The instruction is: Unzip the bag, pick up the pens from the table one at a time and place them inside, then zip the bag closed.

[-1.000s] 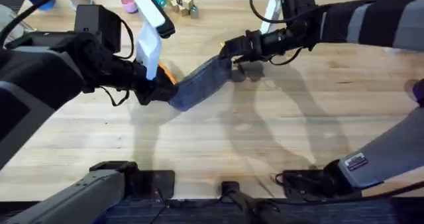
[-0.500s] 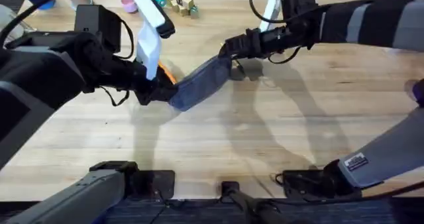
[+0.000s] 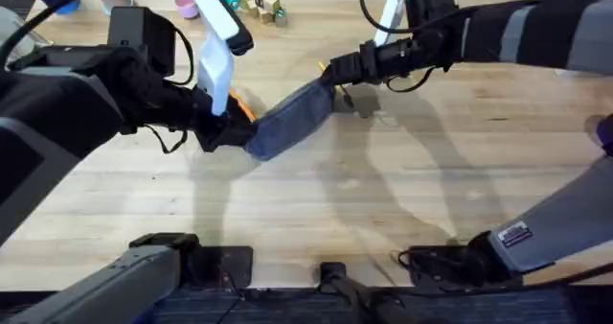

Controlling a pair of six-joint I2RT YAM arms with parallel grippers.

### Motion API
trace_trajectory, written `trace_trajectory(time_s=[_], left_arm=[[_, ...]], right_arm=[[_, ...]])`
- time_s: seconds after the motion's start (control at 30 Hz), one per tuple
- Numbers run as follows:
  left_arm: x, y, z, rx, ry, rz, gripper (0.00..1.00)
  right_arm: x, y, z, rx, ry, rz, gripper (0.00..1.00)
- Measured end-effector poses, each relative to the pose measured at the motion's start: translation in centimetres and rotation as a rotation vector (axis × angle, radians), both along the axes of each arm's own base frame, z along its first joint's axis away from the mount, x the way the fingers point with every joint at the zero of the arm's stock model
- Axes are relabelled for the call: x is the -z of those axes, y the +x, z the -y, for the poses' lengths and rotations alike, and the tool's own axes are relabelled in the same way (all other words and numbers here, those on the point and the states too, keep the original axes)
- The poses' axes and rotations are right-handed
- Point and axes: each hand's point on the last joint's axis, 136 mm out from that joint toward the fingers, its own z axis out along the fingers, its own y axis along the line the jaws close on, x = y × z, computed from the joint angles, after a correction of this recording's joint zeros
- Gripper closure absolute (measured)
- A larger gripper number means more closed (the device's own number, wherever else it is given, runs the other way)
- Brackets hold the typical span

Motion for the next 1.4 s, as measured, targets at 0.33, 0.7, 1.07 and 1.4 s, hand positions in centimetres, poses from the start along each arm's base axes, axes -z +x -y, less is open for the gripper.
trace_trajectory(time_s=[0.33,0.7,1.07,1.4], left_arm=[[0.0,0.0,0.0,0.000,0.000,0.001,0.957],[0.0,0.0,0.0,0.000,0.000,0.001,0.957],[0.0,0.1,0.0,0.000,0.000,0.004,0.957],[0.0,0.1,0.0,0.000,0.000,0.004,0.957]], right_arm=[[-0.2,-0.1,-0.1,-0.008,0.012,-0.003,0.842],[-0.5,0.1,-0.4,-0.014,0.026,0.020,0.968],[-2.9,0.1,-0.2,-0.011,0.026,0.087,0.970],[-4.2,-0.4,-1.0,-0.026,-0.089,0.218,0.970]])
